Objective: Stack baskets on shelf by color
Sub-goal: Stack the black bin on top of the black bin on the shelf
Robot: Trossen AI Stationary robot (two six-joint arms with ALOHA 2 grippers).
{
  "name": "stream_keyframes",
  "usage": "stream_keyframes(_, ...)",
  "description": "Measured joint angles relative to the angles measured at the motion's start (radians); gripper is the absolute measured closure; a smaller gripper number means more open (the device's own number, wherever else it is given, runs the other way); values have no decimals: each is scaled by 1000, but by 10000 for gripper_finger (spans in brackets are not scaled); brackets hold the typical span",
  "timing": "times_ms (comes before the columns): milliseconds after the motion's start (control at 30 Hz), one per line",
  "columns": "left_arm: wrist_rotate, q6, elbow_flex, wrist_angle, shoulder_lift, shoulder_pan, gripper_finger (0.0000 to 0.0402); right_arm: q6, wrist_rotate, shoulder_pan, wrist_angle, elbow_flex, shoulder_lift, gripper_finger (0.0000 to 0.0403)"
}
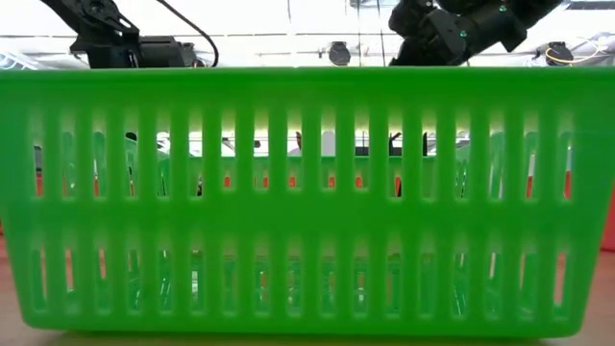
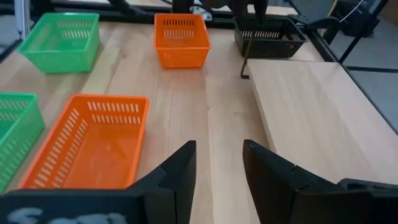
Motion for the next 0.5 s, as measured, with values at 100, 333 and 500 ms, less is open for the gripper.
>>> stream_keyframes(100,62,51,0,-1,2,14,229,18,2,0,5,-24,-13,275)
stream_keyframes(333,127,157,0,-8,2,23,229,40,2,0,5,-38,-12,275)
stream_keyframes(500,95,149,-5,-1,2,25,229,41,2,0,10,-38,-12,275)
